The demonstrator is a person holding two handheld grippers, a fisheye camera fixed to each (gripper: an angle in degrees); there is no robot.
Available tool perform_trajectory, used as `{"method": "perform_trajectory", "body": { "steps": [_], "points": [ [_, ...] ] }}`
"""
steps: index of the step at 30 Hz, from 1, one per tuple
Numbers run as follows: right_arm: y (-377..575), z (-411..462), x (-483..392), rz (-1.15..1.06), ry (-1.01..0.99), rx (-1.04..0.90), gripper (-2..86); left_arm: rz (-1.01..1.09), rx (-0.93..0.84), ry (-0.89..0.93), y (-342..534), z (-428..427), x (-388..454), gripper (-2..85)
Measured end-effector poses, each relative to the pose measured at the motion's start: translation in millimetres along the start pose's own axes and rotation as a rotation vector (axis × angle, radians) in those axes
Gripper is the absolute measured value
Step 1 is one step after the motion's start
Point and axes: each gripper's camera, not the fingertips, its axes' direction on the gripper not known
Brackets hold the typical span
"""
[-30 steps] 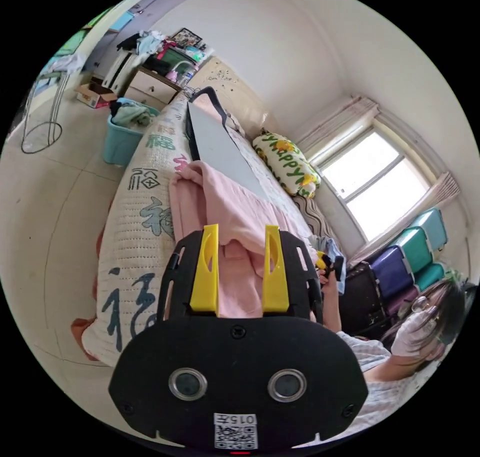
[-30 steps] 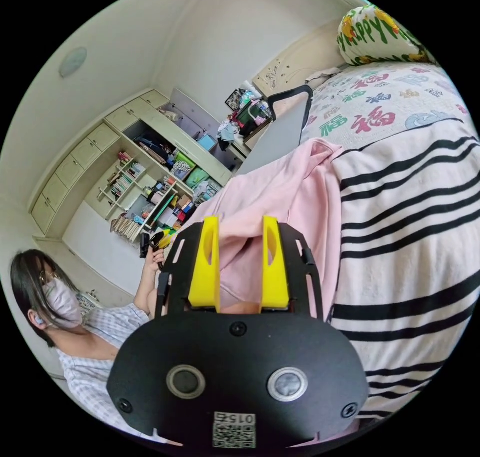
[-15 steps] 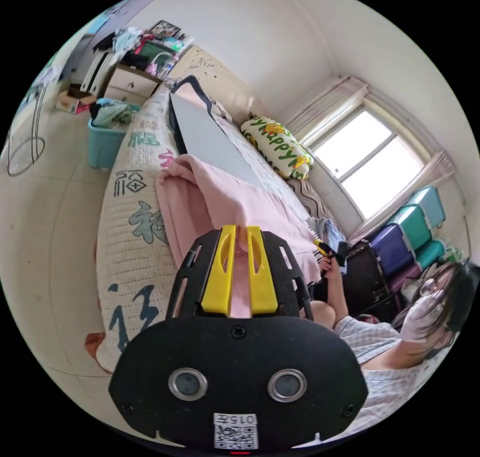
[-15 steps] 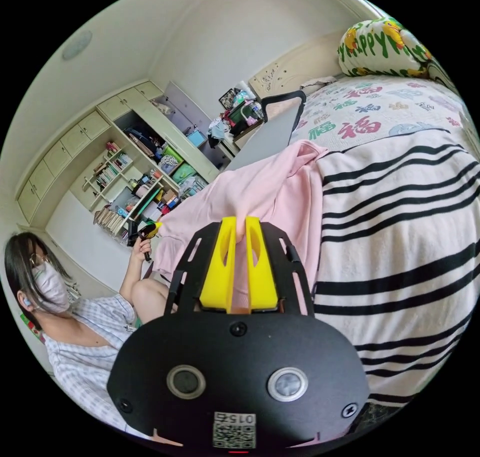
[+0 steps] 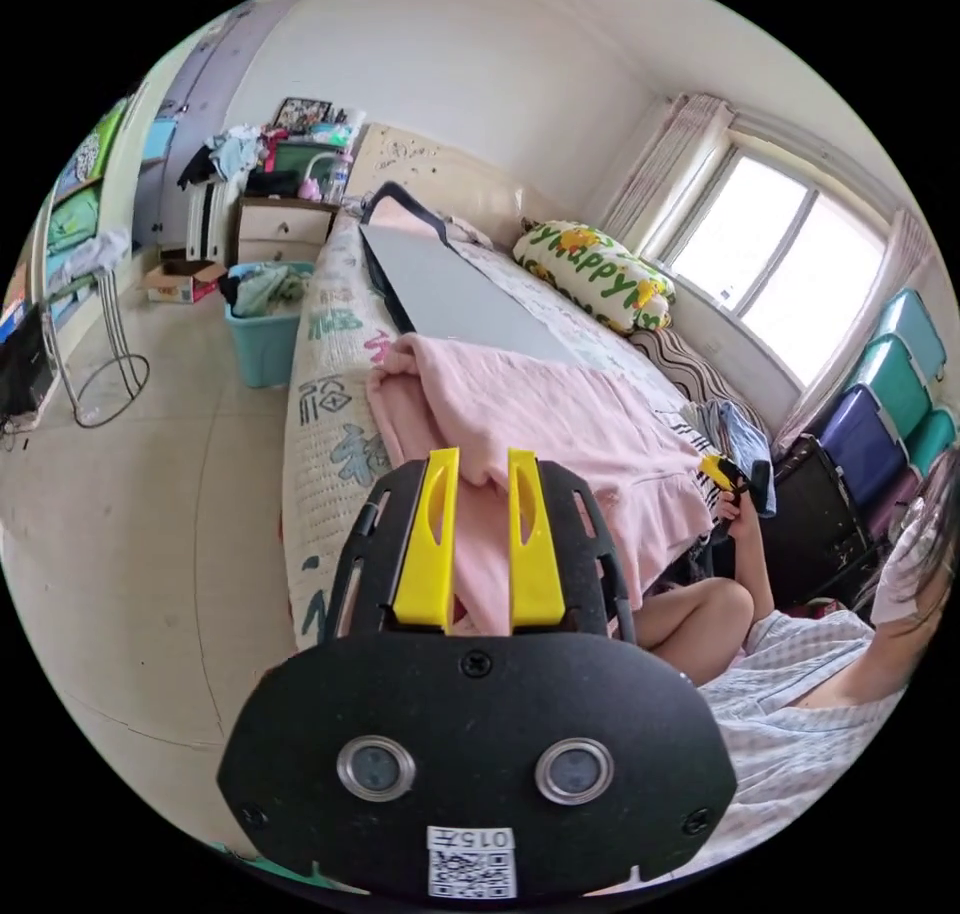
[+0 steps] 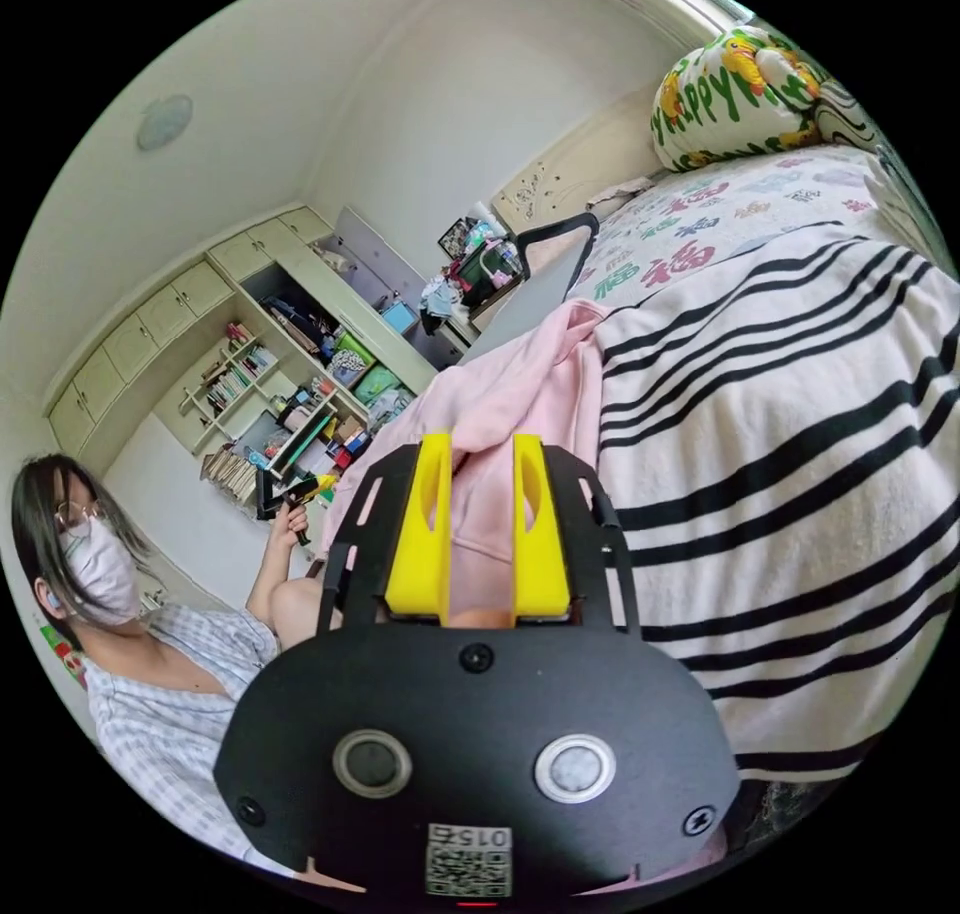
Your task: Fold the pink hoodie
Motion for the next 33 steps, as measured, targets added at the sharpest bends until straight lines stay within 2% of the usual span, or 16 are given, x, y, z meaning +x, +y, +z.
{"method": "perform_trajectory", "body": {
  "steps": [5,9,13,17,20,24,27,33],
  "points": [
    [-7,15,-13,-0.056,0.003,-0.029,12.3,0.25,-0.103,0.158,-106,35,123,8.9],
    [-10,31,-17,-0.079,0.026,-0.084,13.4,0.457,-0.209,0.084,-200,103,239,10.6],
    [-7,33,-17,-0.078,0.086,-0.087,13.7,0.66,-0.389,0.076,-294,218,383,10.5],
    [-9,27,-7,-0.042,0.006,-0.056,13.4,0.818,-0.503,-0.094,-360,339,511,10.4],
    [-10,26,-2,-0.044,-0.029,-0.038,11.9,0.857,-0.587,-0.164,-395,409,573,11.7],
    [-11,25,0,-0.073,-0.045,-0.041,11.0,0.868,-0.622,-0.229,-425,470,618,12.3],
    [-10,25,2,-0.093,-0.018,-0.053,11.4,0.886,-0.718,-0.3,-440,517,636,12.1],
    [-9,35,2,-0.136,0.004,-0.112,12.1,0.893,-0.809,-0.261,-475,551,662,9.9]
  ]
}}
